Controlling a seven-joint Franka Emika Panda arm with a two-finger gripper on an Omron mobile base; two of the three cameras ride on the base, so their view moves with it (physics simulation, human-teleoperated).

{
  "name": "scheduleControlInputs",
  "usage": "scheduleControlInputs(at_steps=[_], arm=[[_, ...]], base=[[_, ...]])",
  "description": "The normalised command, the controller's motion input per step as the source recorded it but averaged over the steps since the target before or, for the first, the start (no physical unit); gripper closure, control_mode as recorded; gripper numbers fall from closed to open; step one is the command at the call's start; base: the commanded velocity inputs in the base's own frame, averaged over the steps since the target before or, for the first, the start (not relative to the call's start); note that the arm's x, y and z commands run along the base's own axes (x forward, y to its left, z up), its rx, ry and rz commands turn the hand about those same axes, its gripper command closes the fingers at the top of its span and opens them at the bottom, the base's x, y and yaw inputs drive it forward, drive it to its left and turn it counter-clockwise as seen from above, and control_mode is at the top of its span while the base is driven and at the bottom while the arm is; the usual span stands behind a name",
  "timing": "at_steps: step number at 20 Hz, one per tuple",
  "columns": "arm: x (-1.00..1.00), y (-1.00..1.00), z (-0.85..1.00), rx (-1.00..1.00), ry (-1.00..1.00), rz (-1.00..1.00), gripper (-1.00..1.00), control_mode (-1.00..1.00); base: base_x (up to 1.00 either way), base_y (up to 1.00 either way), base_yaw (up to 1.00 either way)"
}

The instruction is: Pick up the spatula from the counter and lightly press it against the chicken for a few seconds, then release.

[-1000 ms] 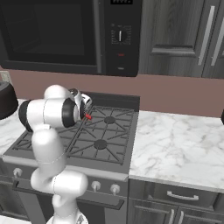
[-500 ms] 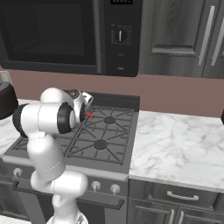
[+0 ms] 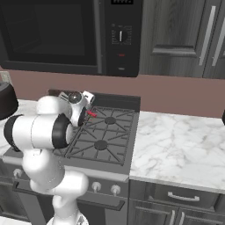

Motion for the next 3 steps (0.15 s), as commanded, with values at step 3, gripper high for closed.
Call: scheduleControlInputs(at_steps=[3], arm=[[-0.36,-0.25,0.37,0.01,-0.07,0.04,1.00,-1.00]], base=[[0.00,0.00,0.00]])
